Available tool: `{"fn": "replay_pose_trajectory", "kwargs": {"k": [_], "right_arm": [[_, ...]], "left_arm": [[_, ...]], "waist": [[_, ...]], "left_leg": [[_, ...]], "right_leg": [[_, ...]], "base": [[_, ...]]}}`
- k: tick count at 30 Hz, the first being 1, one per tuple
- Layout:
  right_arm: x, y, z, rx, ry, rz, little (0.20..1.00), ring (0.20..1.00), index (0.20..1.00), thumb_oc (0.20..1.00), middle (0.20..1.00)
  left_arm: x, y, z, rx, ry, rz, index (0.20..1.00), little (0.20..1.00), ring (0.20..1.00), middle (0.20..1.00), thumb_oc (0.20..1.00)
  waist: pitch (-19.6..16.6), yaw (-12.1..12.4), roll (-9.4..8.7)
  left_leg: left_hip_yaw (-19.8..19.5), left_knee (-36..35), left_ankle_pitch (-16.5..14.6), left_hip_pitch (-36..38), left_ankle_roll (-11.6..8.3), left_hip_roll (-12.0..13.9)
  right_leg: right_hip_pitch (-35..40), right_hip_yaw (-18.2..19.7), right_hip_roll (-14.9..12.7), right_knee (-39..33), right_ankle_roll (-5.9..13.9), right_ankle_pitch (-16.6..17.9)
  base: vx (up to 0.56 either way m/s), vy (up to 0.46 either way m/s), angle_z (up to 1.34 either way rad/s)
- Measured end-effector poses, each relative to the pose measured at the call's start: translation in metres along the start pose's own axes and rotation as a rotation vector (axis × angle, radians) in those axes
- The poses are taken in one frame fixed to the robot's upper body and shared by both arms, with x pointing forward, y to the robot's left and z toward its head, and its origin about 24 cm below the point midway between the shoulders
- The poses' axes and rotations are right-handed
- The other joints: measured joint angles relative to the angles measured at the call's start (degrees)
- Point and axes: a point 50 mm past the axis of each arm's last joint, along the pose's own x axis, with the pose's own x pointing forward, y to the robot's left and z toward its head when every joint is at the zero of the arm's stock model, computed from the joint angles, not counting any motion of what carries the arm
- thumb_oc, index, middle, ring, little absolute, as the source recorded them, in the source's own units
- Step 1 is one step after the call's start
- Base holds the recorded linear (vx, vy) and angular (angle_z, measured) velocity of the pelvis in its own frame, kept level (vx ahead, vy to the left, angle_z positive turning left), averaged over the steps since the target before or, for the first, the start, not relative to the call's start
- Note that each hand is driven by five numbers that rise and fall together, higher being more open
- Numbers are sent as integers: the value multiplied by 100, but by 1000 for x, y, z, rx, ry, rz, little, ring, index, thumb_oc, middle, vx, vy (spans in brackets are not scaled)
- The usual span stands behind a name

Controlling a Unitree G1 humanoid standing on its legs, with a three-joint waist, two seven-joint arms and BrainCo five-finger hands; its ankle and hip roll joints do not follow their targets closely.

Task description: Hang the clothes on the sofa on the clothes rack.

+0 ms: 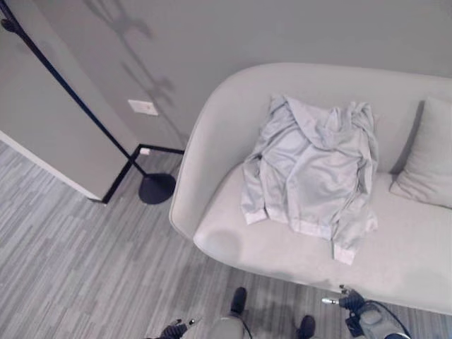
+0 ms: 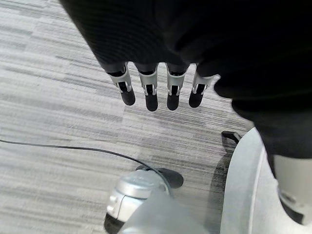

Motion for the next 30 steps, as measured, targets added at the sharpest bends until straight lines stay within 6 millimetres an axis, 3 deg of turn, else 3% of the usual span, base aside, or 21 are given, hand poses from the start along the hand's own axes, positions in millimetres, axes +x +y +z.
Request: {"fn": "replay_pose_trajectory", "kwargs": {"k": [4,19,24,30], "right_arm": [[-2,-6,-11,-5,27,-17,1000,1000,1000,1000,1000],[-6,-6,-24,20,63,-25,1000,1000,1000,1000,1000],[-7,-10,-27,51,73,-40,1000,1000,1000,1000,1000],[-8,-13,-35,109,111,-67,1000,1000,1000,1000,1000]], "left_arm": [[-2,-11,-10,21,27,-32,1000,1000,1000,1000,1000],[-2,-13,-11,78,29,-50,1000,1000,1000,1000,1000],[-2,-13,-11,87,29,-54,1000,1000,1000,1000,1000],[-2,-3,-10,111,27,-32,1000,1000,1000,1000,1000]], "waist": [[-6,-19,-6],[-262,-43,87],[-263,-185,10],[-326,-353,-187]], "left_leg": [[-73,-10,45,129,-47,27],[-217,0,24,131,-87,-12],[-103,-38,41,169,-24,-137],[273,-74,-17,340,156,-321]], "right_leg": [[175,-98,36,-2,-39,-55],[259,-282,21,0,-76,-77],[266,-255,-181,1,-55,-17],[256,76,-389,2,75,29]], "base": [[91,-10,12],[23,47,6],[79,137,-5],[43,133,-25]]}}
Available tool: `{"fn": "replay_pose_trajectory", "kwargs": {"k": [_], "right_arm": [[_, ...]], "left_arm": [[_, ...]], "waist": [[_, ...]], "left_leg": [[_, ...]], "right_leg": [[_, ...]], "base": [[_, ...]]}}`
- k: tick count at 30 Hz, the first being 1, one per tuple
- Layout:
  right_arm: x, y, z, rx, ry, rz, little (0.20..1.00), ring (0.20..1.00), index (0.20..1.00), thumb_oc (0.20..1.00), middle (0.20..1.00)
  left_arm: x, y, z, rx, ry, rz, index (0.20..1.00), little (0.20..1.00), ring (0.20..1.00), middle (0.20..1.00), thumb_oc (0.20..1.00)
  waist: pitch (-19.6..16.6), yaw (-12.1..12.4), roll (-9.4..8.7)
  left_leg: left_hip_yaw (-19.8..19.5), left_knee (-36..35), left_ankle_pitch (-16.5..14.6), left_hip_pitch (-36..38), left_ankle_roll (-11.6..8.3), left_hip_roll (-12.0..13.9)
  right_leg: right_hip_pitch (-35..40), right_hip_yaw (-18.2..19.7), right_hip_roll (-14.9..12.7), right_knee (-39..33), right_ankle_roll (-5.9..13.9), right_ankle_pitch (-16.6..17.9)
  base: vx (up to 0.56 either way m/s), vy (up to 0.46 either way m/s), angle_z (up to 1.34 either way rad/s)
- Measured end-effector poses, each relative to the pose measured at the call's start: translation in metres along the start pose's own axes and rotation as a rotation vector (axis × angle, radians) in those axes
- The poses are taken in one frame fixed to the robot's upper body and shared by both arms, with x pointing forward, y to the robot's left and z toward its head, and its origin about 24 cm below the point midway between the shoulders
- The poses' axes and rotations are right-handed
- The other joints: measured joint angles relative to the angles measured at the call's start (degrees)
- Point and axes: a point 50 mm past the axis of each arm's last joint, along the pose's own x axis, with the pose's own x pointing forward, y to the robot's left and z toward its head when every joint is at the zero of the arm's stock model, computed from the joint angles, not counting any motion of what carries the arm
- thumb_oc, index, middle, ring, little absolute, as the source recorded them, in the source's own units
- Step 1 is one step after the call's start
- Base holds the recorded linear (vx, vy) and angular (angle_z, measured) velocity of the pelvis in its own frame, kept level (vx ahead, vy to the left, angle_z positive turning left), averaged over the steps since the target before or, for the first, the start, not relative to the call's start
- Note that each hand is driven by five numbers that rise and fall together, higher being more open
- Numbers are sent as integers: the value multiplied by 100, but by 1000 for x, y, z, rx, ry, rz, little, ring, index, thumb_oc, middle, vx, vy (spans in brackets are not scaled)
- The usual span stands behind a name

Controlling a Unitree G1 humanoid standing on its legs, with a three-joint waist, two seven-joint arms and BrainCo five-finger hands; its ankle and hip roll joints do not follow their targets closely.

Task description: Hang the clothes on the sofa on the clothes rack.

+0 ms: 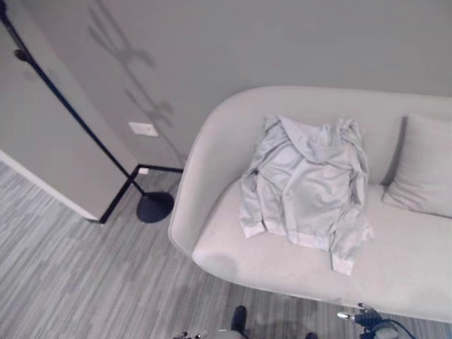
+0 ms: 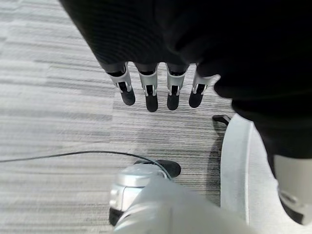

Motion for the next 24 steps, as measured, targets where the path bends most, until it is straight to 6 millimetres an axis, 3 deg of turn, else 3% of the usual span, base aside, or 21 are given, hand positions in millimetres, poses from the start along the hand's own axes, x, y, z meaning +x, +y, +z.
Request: {"fn": "replay_pose_trajectory", "kwargs": {"k": [11,18,24], "right_arm": [[-4,6,-20,43,60,6,1000,1000,1000,1000,1000],[-10,9,-39,51,113,12,1000,1000,1000,1000,1000],[-10,9,-40,59,119,13,1000,1000,1000,1000,1000]], "left_arm": [[3,11,25,58,-68,16,1000,1000,1000,1000,1000],[3,2,39,92,-121,-22,1000,1000,1000,1000,1000],[3,-1,39,101,-126,-34,1000,1000,1000,1000,1000]], "waist": [[-133,-303,-316],[-311,-354,-297],[-379,-445,-247]], "left_leg": [[464,-6,-116,194,-4,70],[691,-8,-183,349,-28,221],[819,-9,-203,397,-63,302]], "right_leg": [[-95,460,-14,0,-52,34],[-83,682,106,-1,-55,34],[-117,817,182,-1,-112,74]], "base": [[35,48,-22],[46,-5,-19],[12,11,-13]]}}
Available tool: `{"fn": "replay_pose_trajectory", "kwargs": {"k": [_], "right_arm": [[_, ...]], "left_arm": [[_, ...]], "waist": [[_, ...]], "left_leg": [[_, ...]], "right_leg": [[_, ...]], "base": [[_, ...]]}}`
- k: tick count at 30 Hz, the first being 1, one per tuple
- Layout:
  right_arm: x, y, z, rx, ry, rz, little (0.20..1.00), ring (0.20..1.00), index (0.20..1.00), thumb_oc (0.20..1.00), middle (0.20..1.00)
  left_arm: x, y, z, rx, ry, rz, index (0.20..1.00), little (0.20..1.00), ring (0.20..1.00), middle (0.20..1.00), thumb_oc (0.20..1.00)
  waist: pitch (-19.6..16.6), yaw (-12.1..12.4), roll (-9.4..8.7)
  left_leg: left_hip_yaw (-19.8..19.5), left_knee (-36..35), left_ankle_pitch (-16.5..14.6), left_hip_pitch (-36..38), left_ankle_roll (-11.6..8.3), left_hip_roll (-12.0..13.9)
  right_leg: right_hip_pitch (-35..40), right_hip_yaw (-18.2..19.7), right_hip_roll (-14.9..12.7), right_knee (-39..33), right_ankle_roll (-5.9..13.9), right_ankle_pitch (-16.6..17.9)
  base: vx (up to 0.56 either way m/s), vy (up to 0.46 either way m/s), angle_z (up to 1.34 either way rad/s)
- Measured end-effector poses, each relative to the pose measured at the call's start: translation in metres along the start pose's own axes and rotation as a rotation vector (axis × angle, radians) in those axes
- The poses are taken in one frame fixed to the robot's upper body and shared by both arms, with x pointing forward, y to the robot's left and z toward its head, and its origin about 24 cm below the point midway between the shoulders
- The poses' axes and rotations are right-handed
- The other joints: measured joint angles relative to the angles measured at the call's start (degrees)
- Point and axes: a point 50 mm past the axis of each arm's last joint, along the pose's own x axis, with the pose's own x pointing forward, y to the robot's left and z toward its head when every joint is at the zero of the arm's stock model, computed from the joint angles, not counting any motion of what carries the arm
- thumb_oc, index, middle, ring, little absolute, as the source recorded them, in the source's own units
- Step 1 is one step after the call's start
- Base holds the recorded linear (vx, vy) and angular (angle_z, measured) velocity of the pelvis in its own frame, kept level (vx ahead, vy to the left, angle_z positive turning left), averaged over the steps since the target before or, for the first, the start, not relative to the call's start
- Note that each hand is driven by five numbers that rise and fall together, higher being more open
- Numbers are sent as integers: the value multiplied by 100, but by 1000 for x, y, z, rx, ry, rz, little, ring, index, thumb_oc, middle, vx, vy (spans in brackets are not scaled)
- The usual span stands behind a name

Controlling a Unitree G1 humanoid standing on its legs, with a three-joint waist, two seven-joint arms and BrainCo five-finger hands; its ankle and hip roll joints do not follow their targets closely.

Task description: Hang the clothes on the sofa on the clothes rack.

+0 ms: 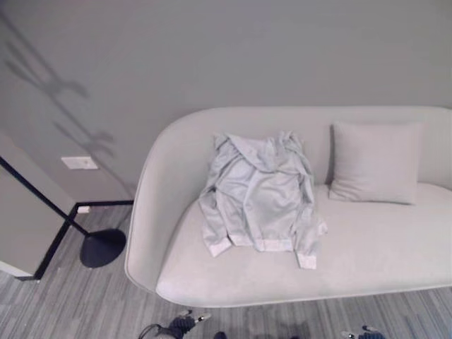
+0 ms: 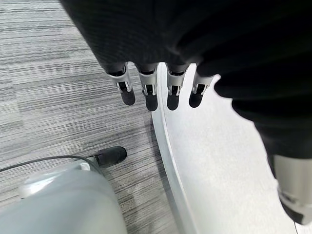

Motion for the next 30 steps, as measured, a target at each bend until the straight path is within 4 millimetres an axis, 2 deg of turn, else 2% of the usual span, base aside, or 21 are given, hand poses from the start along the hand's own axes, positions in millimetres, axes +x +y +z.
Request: {"fn": "replay_pose_trajectory", "kwargs": {"k": [4,6,8,10,12,13,14,15,16,17,19,20,21,22,23,24,25,26,27,29,30], "right_arm": [[0,0,3,-3,-6,2,1000,1000,1000,1000,1000],[2,-1,9,-3,-18,-2,1000,1000,1000,1000,1000],[5,-5,26,-5,-53,-14,1000,1000,1000,1000,1000],[6,-4,36,-4,-78,-10,1000,1000,1000,1000,1000],[6,-4,36,-1,-70,-8,1000,1000,1000,1000,1000],[6,-4,37,9,-66,-12,1000,1000,1000,1000,1000],[6,1,34,15,-57,-4,1000,1000,1000,1000,1000],[5,-5,30,-5,-54,-13,1000,1000,1000,1000,1000],[6,-6,38,-7,-72,-21,1000,1000,1000,1000,1000],[7,-8,44,-2,-85,-24,1000,1000,1000,1000,1000],[7,-10,44,2,-79,-31,1000,1000,1000,1000,1000],[6,-4,35,14,-47,-13,1000,1000,1000,1000,1000],[5,1,22,34,-22,-2,1000,1000,1000,1000,1000],[5,-7,23,24,-26,-21,1000,1000,1000,1000,1000],[5,-14,24,-1,-26,-38,1000,1000,1000,1000,1000],[6,-15,28,-21,-36,-41,1000,1000,1000,1000,1000],[4,-20,11,-8,10,-51,1000,1000,1000,1000,1000],[3,-16,4,-9,30,-42,1000,1000,1000,1000,1000],[2,-17,1,-10,43,-46,1000,1000,1000,1000,1000],[3,-21,5,-16,24,-52,1000,1000,1000,1000,1000],[4,-25,20,-14,-32,-58,1000,1000,1000,1000,1000]], "left_arm": [[0,0,-1,-1,2,1,1000,1000,1000,1000,1000],[1,1,2,1,-4,1,1000,1000,1000,1000,1000],[5,4,26,3,-60,8,1000,1000,1000,1000,1000],[7,7,35,26,-66,15,1000,1000,1000,1000,1000],[9,9,50,29,-98,22,1000,1000,1000,1000,1000],[10,12,57,30,-110,29,1000,1000,1000,1000,1000],[10,18,66,30,-127,42,1000,1000,1000,1000,1000],[11,16,64,23,-114,40,1000,1000,1000,1000,1000],[11,17,59,-2,-92,48,1000,1000,1000,1000,1000],[11,15,58,-15,-87,48,1000,1000,1000,1000,1000],[12,1,56,-23,-86,16,1000,1000,1000,1000,1000],[11,-8,55,-15,-98,-10,1000,1000,1000,1000,1000],[11,-5,53,-7,-83,-5,1000,1000,1000,1000,1000],[11,-12,44,-12,-59,-16,1000,1000,1000,1000,1000],[9,-16,35,-17,-42,-29,1000,1000,1000,1000,1000],[9,-17,30,-14,-31,-33,1000,1000,1000,1000,1000],[7,-21,23,25,-23,-48,1000,1000,1000,1000,1000],[6,-16,22,37,-30,-40,1000,1000,1000,1000,1000],[6,-14,21,39,-31,-35,1000,1000,1000,1000,1000],[4,-13,11,46,2,-35,1000,1000,1000,1000,1000],[2,-13,1,23,24,-30,1000,1000,1000,1000,1000]], "waist": [[0,34,-6],[98,28,-66],[622,23,3],[839,129,156],[979,117,312],[1011,102,295],[1129,-58,95],[1163,-204,-42],[1339,-116,-179],[1435,-37,-140],[1535,-185,171],[1489,-187,223],[1458,-419,83],[1417,-425,306],[1302,-381,532],[1270,-301,459],[885,-387,346],[720,-409,232],[732,-404,206],[574,-292,281],[448,-310,403]], "left_leg": [[139,2,-1,-27,9,-36],[286,5,9,-128,129,-210],[390,659,-237,-390,480,-403],[408,786,-387,-533,475,-300],[341,578,-385,-598,478,-167],[302,269,-385,-657,480,-181],[336,752,-427,-846,887,-544],[708,2097,-1000,-1088,824,-636],[798,2312,-1420,-1054,839,-717],[846,2335,-1432,-1015,858,-726],[711,2204,-1435,-1143,846,-546],[416,1609,-1399,-972,725,-604],[201,2439,-1604,-1130,517,-697],[-5,2978,-1808,-1160,418,-348],[-89,2696,-2088,-950,278,-72],[-14,2322,-2077,-712,346,7],[-81,1834,-1968,-671,251,113],[-140,1599,-1964,-558,212,4],[-182,1459,-1896,-428,96,98],[-379,1611,-1876,-296,19,429],[-445,1452,-1681,-48,-85,652]], "right_leg": [[-130,127,-45,46,-26,28],[-531,294,-242,517,59,-53],[-1251,294,-474,1947,194,19],[-1959,8,-579,2720,295,-119],[-1966,-437,-406,1654,320,-150],[-1918,-605,-285,554,404,-111],[-1895,-591,-548,159,592,-224],[-1830,-394,-727,2,890,-218],[-1863,-342,-831,8,912,-118],[-1976,-504,-760,16,820,-23],[-2192,-931,-512,280,554,273],[-2354,-908,-510,1089,581,210],[-1979,-872,-598,1201,744,21],[-1951,-901,-274,1223,665,104],[-1925,-955,-28,1251,655,109],[-1960,-891,-9,1467,515,126],[-2220,-821,-46,1998,106,-225],[-2055,-870,-166,1787,88,-410],[-2016,-953,-120,1794,-144,-392],[-1728,-1051,310,1387,-247,-356],[-1534,-1139,651,1143,-477,-303]], "base": [[-88,78,-19],[-88,99,-37],[121,-12,-36],[242,-85,-33],[269,-90,1],[354,-105,52],[353,-106,75],[371,-127,41],[396,-153,-17],[302,-122,-45],[385,-193,37],[466,-254,162],[568,-346,153],[343,-230,93],[341,-231,0],[291,-227,34],[255,-216,78],[254,-216,90],[148,-143,46],[180,-197,-12],[170,-233,-27]]}}
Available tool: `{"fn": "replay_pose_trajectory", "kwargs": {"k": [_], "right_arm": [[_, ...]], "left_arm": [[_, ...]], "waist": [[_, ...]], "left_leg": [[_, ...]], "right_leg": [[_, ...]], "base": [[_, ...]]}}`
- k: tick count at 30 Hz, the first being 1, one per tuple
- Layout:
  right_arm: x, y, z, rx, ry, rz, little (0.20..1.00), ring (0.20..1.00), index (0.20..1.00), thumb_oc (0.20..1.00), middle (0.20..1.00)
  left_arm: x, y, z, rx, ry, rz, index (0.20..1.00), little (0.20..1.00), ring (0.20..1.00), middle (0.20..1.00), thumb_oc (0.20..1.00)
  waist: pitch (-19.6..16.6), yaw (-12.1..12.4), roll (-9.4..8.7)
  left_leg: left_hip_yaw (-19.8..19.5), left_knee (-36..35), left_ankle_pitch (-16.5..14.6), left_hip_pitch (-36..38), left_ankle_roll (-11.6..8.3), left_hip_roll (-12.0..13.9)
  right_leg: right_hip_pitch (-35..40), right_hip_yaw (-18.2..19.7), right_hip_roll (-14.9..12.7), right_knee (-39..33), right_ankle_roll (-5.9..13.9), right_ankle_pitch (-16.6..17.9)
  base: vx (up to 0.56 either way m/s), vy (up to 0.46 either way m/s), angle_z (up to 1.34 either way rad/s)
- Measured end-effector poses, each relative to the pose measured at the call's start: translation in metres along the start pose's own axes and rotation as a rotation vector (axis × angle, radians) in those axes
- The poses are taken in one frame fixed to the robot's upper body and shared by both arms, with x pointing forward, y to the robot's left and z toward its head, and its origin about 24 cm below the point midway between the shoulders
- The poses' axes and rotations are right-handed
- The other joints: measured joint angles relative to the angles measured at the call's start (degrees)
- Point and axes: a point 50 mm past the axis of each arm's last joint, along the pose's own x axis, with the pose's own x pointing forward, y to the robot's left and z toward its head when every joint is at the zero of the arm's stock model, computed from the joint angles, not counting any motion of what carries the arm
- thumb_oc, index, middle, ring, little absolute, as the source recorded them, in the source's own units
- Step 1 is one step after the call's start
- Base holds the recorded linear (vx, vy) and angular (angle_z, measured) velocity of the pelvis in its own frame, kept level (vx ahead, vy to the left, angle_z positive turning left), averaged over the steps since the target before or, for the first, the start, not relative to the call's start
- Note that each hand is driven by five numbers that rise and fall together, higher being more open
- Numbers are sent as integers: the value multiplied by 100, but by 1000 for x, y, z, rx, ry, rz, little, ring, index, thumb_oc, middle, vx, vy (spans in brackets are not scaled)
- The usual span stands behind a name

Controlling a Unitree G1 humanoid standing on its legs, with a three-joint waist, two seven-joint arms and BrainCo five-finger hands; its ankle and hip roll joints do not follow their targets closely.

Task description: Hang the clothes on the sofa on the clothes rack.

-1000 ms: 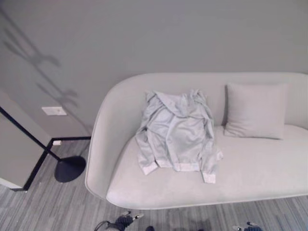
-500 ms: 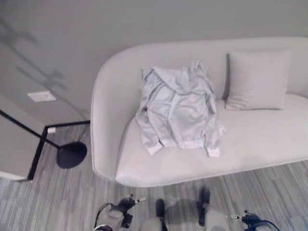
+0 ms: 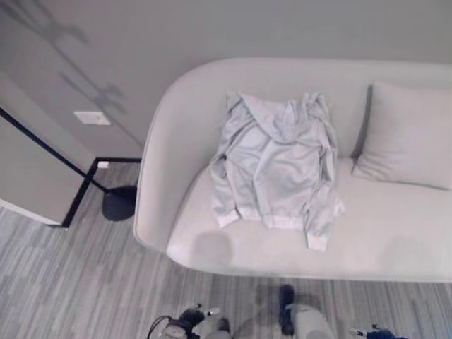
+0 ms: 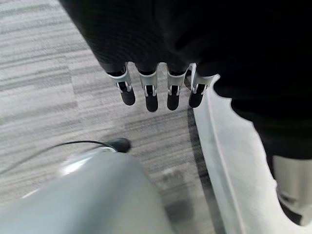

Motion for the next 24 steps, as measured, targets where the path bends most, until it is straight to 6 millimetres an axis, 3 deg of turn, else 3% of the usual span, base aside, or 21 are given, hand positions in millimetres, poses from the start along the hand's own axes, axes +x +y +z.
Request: {"fn": "replay_pose_trajectory", "kwargs": {"k": [2,3,5,6,7,8,9,10,11,12,13,15,18,24], "right_arm": [[0,0,6,13,-21,3,1000,1000,1000,1000,1000],[1,0,13,16,-60,3,1000,1000,1000,1000,1000],[1,1,19,2,-85,7,1000,1000,1000,1000,1000],[1,2,20,-8,-82,10,1000,1000,1000,1000,1000],[2,4,28,-7,-103,16,1000,1000,1000,1000,1000],[3,0,36,13,-120,5,1000,1000,1000,1000,1000],[4,0,46,19,-151,3,1000,1000,1000,1000,1000],[4,-2,50,19,-158,-8,1000,1000,1000,1000,1000],[4,-4,49,21,-150,-16,1000,1000,1000,1000,1000],[4,-2,50,22,-157,-16,1000,1000,1000,1000,1000],[4,0,47,21,-154,-11,1000,1000,1000,1000,1000],[3,4,34,18,-121,-2,1000,1000,1000,1000,1000],[1,15,20,22,-84,23,1000,1000,1000,1000,1000],[0,26,18,30,-78,51,1000,1000,1000,1000,1000]], "left_arm": [[0,2,5,-2,-23,6,1000,1000,1000,1000,1000],[1,3,10,-25,-42,11,1000,1000,1000,1000,1000],[1,5,15,-45,-59,20,1000,1000,1000,1000,1000],[2,6,20,-49,-73,24,1000,1000,1000,1000,1000],[3,6,24,-42,-83,22,1000,1000,1000,1000,1000],[3,5,28,-29,-92,15,1000,1000,1000,1000,1000],[1,4,14,-38,-56,16,1000,1000,1000,1000,1000],[1,3,10,-32,-42,14,1000,1000,1000,1000,1000],[2,4,16,-29,-55,14,1000,1000,1000,1000,1000],[0,3,2,-43,-19,15,1000,1000,1000,1000,1000],[-2,2,-6,-45,1,14,1000,1000,1000,1000,1000],[-3,1,-12,-46,12,11,1000,1000,1000,1000,1000],[-2,7,-6,-39,-5,25,1000,1000,1000,1000,1000],[-2,24,5,-50,-34,68,1000,1000,1000,1000,1000]], "waist": [[-25,57,-53],[-59,86,-68],[-70,208,-14],[37,219,-155],[124,423,-352],[261,484,-489],[279,474,-377],[300,538,-365],[381,636,-267],[465,712,-167],[446,707,-55],[421,639,-2],[390,587,-245],[396,601,-223]], "left_leg": [[9,199,88,-16,-122,38],[8,663,113,-190,-156,39],[184,1086,243,-340,-372,63],[374,1610,250,-699,-473,47],[601,927,203,-789,-395,-325],[493,-309,534,-937,-136,-690],[350,-857,895,-1243,3,-882],[141,-1110,1109,-1411,-142,-1114],[151,-1291,1264,-1389,-70,-1148],[175,-1266,1415,-1329,138,-1058],[177,-1231,1474,-1173,209,-1010],[217,-1306,2186,-981,320,-977],[412,-1417,2211,-857,406,-1188],[528,-1451,2161,-667,469,-1243]], "right_leg": [[286,5,123,-432,-66,162],[559,-4,203,-842,-274,383],[796,7,276,-1112,-417,428],[858,19,185,-1112,-495,379],[938,167,-94,-1117,-568,248],[978,147,-266,-1110,-433,321],[1095,124,-241,-1145,-383,180],[1110,185,-253,-1146,-362,86],[1173,245,-213,-1144,-280,180],[1325,364,-34,-1142,-226,162],[1467,446,60,-1122,-162,118],[1676,490,100,-1143,0,-3],[1698,612,-181,-1141,249,-116],[1837,607,-276,-1145,348,-100]], "base": [[122,-182,-8],[126,-124,-9],[135,-60,10],[79,-1,15],[51,34,3],[49,65,-6],[96,99,0],[117,85,-21],[97,83,-62],[83,80,-80],[78,91,-65],[48,88,-16],[32,72,-18],[18,38,-9]]}}
